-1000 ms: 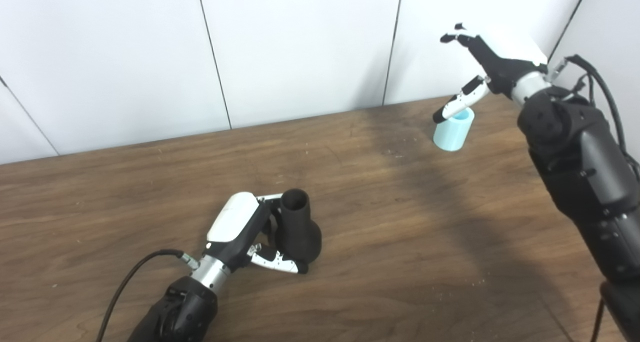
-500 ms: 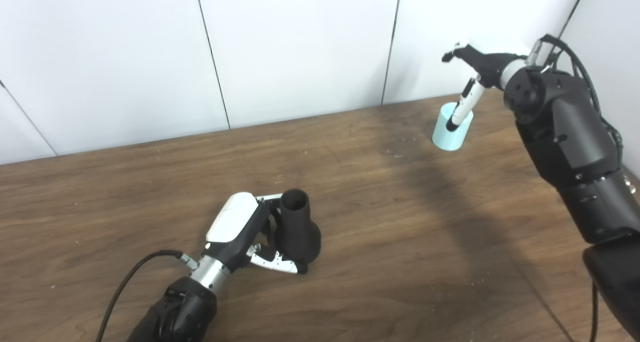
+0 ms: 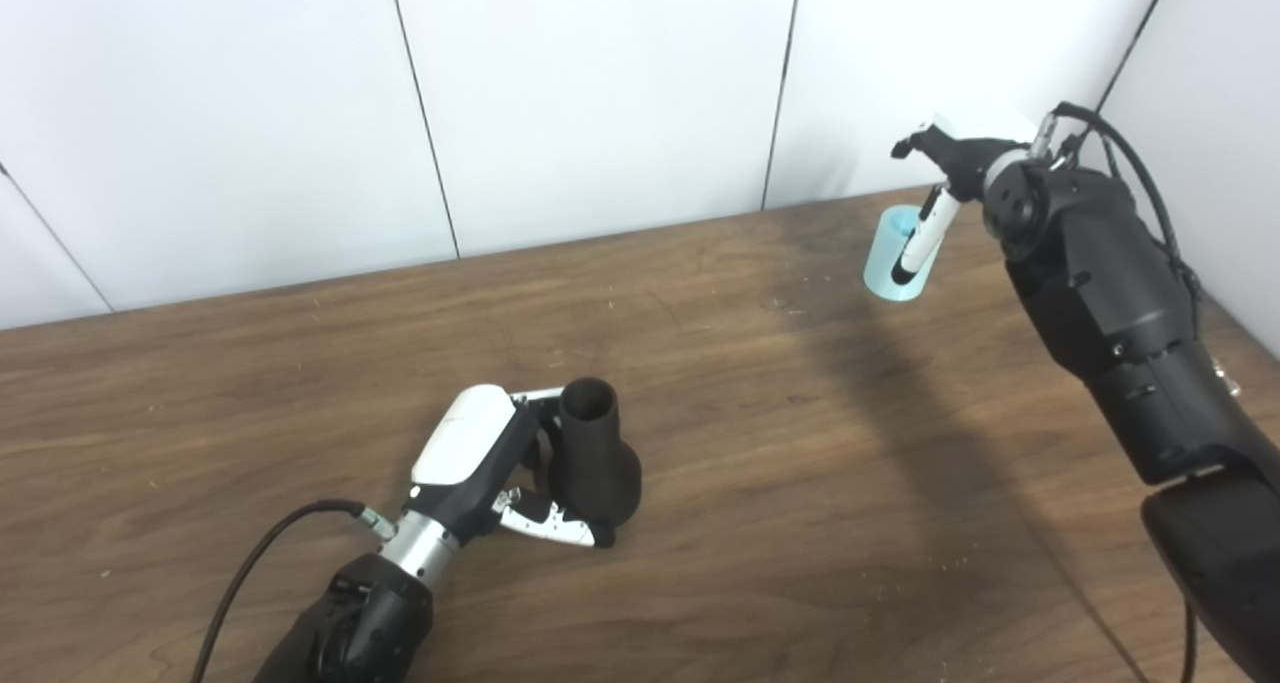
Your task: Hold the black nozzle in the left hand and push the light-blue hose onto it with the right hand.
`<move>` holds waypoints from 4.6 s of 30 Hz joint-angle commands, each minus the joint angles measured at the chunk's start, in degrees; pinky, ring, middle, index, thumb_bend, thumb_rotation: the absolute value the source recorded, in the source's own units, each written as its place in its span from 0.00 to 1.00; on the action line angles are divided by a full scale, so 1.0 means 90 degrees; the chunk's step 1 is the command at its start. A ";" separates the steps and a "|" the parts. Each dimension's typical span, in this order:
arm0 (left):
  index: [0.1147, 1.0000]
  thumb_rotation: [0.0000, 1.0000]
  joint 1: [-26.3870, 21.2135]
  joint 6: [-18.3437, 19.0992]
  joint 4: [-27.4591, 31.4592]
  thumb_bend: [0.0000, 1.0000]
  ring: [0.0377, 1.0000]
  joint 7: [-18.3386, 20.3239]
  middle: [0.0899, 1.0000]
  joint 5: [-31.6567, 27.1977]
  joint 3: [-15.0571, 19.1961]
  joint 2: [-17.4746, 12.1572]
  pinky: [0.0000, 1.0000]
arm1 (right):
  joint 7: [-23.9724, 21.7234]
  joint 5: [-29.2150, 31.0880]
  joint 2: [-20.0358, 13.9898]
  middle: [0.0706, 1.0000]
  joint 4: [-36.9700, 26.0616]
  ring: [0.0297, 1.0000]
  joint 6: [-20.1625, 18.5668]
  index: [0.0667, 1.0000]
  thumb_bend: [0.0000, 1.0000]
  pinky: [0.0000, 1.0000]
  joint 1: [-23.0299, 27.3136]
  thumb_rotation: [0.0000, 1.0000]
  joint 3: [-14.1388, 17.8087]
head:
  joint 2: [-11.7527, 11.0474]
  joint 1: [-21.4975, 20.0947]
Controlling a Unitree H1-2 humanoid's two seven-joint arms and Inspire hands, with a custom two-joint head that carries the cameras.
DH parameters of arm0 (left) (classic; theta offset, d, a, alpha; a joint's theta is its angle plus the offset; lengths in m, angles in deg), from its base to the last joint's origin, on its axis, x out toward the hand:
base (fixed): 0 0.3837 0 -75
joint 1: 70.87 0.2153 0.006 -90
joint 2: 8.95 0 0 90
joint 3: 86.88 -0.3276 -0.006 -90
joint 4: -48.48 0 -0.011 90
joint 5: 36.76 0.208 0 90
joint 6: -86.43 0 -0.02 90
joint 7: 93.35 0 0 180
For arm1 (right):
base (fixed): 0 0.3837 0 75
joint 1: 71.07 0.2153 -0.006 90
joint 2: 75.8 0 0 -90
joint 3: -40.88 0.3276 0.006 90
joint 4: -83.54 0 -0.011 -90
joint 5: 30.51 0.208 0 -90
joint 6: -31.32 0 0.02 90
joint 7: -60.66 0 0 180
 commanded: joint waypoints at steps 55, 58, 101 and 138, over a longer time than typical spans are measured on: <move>0.43 0.00 0.0659 0.0587 -0.0245 0.53 0.42 0.0905 0.41 0.0349 -0.0415 -0.0235 0.52 | 0.2506 0.0717 -0.0464 0.67 0.1190 0.61 0.0934 0.66 1.00 0.46 0.0321 0.13 -0.1090 | 0.0161 0.0121; 0.43 0.00 0.0653 0.0612 -0.0214 0.53 0.42 0.0920 0.41 0.0352 -0.0416 -0.0240 0.52 | 0.2560 0.0731 -0.0492 0.62 0.1237 0.56 0.1112 0.63 0.98 0.44 0.0336 0.10 -0.1149 | 0.0166 0.0153; 0.43 0.00 0.0568 0.0959 -0.0082 0.53 0.43 0.0995 0.41 0.0396 -0.0546 -0.0067 0.52 | 0.1337 0.0884 -0.0632 0.46 -0.1625 0.39 0.2039 0.47 0.52 0.35 0.0477 0.00 -0.1066 | 0.0297 0.0533; 0.41 0.00 0.0441 0.1805 0.0183 0.53 0.45 0.1086 0.44 0.0576 -0.0937 0.0423 0.47 | -0.0578 0.2697 0.0126 0.44 -0.3757 0.36 0.2821 0.50 0.51 0.31 0.1207 0.00 -0.0939 | 0.0692 0.1824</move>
